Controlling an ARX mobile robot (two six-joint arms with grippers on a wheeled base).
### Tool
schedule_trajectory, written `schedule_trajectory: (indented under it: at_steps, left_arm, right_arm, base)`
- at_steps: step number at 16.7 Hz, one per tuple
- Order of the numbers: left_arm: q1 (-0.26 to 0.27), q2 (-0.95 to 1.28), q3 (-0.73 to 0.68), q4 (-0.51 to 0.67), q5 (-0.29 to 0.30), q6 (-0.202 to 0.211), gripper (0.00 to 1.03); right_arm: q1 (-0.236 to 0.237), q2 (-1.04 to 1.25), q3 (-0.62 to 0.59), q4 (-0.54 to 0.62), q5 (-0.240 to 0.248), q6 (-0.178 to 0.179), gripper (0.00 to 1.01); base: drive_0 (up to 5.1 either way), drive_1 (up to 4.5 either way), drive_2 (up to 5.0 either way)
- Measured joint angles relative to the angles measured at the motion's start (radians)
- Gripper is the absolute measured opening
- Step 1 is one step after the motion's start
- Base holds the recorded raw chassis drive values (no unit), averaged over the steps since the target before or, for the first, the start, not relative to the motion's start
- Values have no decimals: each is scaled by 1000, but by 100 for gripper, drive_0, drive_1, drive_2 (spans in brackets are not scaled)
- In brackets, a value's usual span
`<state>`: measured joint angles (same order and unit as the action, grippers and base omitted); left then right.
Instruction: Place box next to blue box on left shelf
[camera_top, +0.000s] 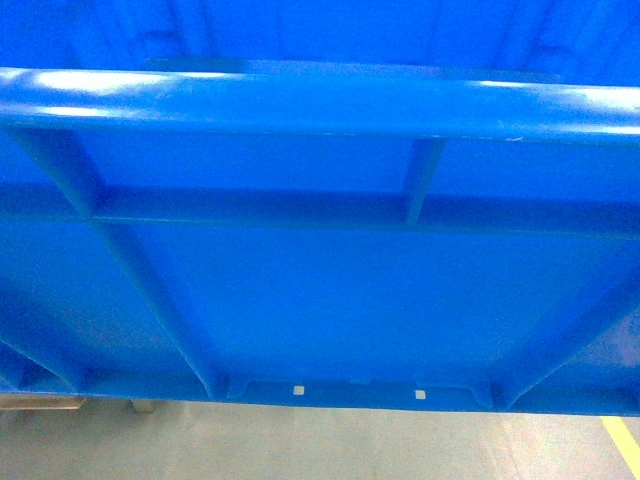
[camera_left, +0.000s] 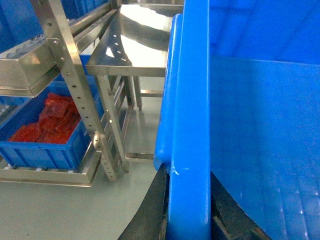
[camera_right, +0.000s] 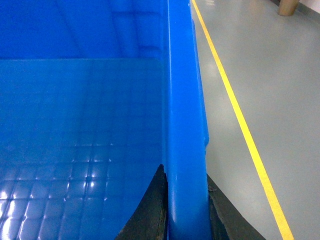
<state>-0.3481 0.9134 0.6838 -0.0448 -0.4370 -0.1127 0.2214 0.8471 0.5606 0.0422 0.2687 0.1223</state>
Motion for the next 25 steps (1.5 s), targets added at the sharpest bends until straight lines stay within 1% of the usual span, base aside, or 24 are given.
schedule_trajectory:
  at_steps: [9,25]
  left_arm:
    - [0,0,0,0,0,0,9]
    - [0,0,0,0,2,-2,9]
  right_arm:
    - [0,0,0,1,0,0,10]
    - [0,-3,0,-2,1,0,10]
  base:
    - [0,0,0]
    - [-447,249,249]
